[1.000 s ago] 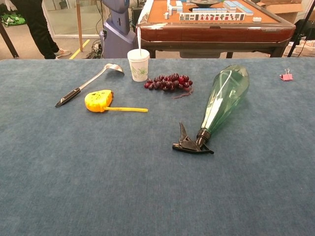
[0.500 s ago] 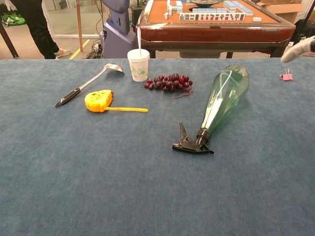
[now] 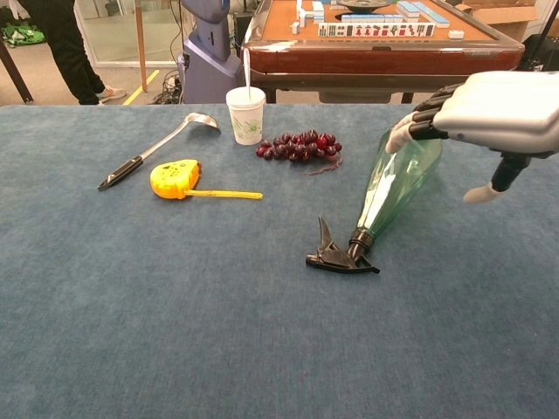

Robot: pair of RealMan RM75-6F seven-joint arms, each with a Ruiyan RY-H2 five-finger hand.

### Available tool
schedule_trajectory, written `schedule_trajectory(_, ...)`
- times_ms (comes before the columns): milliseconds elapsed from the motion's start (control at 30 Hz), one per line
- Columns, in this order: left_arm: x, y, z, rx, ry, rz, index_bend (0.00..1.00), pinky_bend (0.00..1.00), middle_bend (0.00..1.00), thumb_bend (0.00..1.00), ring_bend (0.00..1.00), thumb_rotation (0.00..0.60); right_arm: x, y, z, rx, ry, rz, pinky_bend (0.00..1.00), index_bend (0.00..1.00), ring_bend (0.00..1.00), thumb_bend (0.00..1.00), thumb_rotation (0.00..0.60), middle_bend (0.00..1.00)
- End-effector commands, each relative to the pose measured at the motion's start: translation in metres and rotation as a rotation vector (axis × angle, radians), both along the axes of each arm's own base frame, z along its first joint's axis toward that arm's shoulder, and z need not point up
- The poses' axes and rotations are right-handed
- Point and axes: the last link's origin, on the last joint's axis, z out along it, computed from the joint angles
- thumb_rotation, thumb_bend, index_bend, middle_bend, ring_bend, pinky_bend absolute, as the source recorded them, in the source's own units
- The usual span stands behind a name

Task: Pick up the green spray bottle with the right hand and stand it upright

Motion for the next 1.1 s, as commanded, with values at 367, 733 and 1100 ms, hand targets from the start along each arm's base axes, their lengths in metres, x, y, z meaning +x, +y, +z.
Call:
schedule_trajectory(367,-0.003,0.002,0.001,0.0,-0.001,0.008,0.15,0.02,0.17,0.33,0.09,0.6,0.015,-0.018,-0.055,0.068,0.08,0.081,0.2,0.26,0.15,0.13,0.6,0.21)
schedule_trajectory(733,-0.008,0.002,0.003,0.003,-0.001,0.021,0.15,0.02,0.17,0.33,0.09,0.6,0.015,-0.028,-0.073,0.08,0.115,0.094,0.2,0.31,0.15,0.2,0.6,0.23)
schedule_trajectory(1100,-0.011,0.002,0.003,-0.002,-0.006,0.022,0.15,0.01,0.17,0.33,0.09,0.6,0.011,-0.039,-0.08,0.061,0.15,0.093,0.2,0.4,0.15,0.23,0.6,0.28)
